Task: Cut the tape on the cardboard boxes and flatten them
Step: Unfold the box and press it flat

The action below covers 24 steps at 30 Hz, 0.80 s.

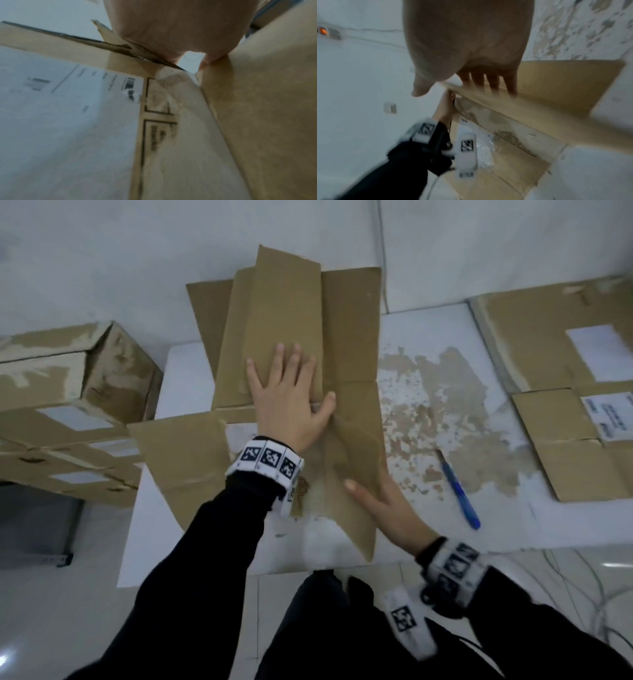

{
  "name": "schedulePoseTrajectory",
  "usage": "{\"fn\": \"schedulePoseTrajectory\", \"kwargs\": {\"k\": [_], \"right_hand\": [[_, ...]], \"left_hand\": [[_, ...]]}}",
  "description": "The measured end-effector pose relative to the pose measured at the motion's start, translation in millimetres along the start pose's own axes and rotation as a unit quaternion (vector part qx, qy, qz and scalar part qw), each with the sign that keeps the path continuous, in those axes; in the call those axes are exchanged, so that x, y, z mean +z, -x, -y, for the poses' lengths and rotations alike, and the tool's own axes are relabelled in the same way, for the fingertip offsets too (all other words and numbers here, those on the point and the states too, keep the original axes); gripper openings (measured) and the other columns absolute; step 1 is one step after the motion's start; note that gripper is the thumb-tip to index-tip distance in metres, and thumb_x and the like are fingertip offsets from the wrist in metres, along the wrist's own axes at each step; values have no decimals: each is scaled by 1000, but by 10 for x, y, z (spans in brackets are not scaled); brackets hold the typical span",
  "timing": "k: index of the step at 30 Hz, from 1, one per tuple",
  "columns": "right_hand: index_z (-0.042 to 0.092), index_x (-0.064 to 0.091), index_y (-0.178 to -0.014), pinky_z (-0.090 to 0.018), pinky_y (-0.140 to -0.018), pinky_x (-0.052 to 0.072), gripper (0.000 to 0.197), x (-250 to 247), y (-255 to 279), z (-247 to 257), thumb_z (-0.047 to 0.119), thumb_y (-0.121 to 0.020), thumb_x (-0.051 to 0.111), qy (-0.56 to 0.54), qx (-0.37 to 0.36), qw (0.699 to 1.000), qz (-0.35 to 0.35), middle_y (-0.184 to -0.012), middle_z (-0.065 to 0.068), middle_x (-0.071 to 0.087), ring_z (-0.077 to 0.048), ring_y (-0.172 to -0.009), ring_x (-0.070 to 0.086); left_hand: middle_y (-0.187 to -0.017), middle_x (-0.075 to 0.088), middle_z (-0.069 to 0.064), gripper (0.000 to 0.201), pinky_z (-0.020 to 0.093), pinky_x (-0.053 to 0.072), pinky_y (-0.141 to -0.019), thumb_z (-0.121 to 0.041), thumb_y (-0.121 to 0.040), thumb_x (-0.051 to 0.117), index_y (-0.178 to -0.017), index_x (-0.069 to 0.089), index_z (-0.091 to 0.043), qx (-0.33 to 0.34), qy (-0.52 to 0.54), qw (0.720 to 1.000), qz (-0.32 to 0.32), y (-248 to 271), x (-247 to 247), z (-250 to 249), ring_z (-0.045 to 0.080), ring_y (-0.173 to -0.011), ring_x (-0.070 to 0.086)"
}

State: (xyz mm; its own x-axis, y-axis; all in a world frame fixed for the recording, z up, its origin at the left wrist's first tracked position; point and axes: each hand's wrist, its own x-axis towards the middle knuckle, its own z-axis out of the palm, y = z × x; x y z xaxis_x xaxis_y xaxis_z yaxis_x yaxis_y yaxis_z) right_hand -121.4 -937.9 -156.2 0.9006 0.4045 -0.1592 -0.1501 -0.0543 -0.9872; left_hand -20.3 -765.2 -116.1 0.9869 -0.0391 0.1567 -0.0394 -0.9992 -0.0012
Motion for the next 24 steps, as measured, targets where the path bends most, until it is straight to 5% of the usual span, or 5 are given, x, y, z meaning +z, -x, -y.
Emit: {"fn": "schedulePoseTrajectory", "kwargs": {"k": [4,9,13,18,24], "right_hand": [[12,61,-103,-35,-72,53,12,-9,-330,-140,10,-93,55,99,25,978,-184,-92,-6,68,-23,-85,64],[7,56,-121,-33,-84,51,33,-306,-525,-328,18,-90,62,150,101,953,-242,-109,-9,66,-24,-101,62],[4,54,-125,-22,-79,42,40,-370,-738,-551,18,-89,64,177,165,942,-232,-116,-13,64,-27,-107,60],[7,39,-138,-34,-93,41,63,-454,-829,-738,22,-84,68,249,222,905,-265,-131,-14,53,-31,-121,50],[17,15,-151,-60,-110,-9,62,216,-921,-914,36,-96,35,519,211,817,-137,-159,-9,0,-40,-144,-5]], "left_hand": [[-160,11,7,93,56,-8,-116,-77,-81,-4,-149,30,-23,44,-11,998,51,-195,183,78,24,-148,-2],[-159,-18,7,110,50,-21,-113,-92,-68,24,-153,-1,-28,176,-111,963,168,-11,713,275,24,-145,-21],[-156,-27,3,109,52,-22,-110,-88,-71,36,-152,-7,-30,167,-106,947,253,61,1170,348,21,-143,-27],[-155,-29,4,106,53,-19,-110,-82,-75,41,-153,-3,-26,163,-79,948,260,51,1225,337,21,-142,-29],[-157,-23,11,77,48,-6,-119,-43,-95,42,-153,2,-13,143,5,937,318,494,1253,59,25,-145,-22]]}}
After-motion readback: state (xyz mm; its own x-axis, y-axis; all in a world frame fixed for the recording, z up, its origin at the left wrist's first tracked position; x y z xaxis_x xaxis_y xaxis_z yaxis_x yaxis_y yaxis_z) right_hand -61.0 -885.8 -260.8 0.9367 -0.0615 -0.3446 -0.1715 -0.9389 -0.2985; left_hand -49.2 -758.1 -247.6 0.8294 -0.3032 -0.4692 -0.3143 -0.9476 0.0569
